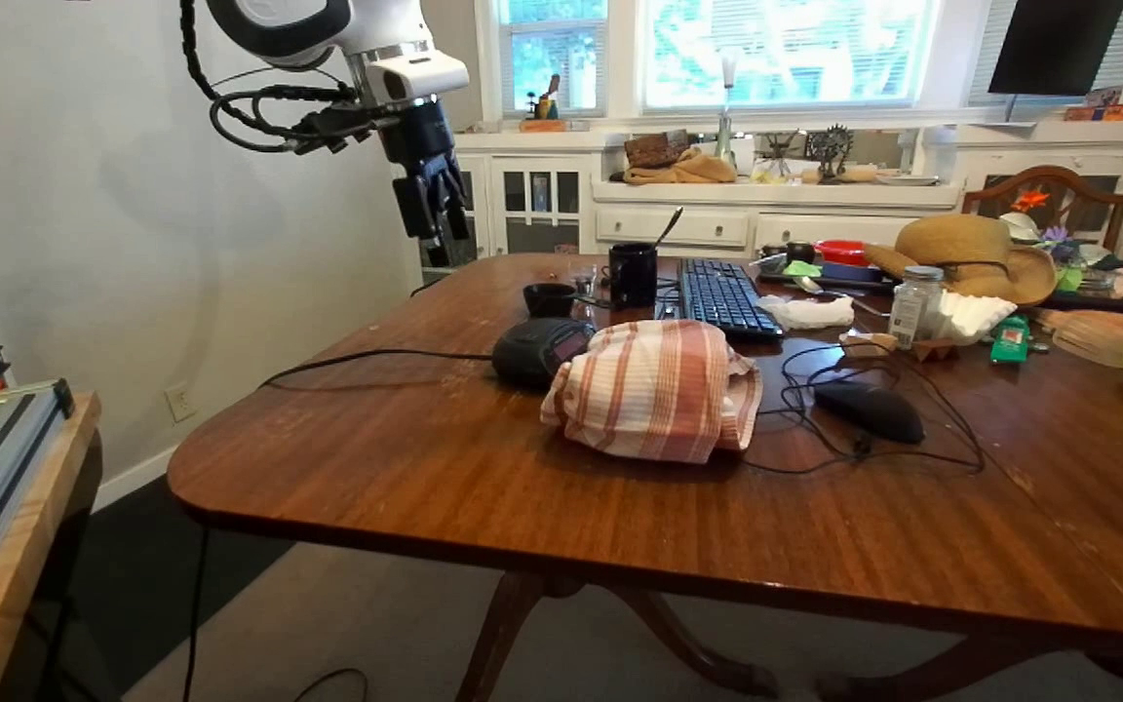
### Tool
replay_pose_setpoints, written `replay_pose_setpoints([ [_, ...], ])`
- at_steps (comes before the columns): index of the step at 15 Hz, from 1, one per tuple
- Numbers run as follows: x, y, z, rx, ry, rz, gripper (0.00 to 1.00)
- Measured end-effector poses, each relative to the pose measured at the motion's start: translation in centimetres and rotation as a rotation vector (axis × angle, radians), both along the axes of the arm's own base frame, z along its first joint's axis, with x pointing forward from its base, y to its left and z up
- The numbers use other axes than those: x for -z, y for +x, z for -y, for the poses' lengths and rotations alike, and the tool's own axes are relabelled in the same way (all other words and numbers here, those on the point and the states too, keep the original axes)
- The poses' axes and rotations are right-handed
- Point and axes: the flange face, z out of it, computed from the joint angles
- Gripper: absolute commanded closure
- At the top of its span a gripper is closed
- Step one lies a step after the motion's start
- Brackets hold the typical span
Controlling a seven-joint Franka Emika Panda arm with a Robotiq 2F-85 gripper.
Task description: Move the alarm clock to the right.
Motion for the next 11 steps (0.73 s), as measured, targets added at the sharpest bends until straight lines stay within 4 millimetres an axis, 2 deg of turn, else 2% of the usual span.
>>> replay_pose_setpoints([
  [6,-3.6,-0.1,-1.8,-0.119,0.031,-0.005,0.00],
  [11,-3.4,-0.1,-1.6,-0.113,0.033,-0.011,0.00],
])
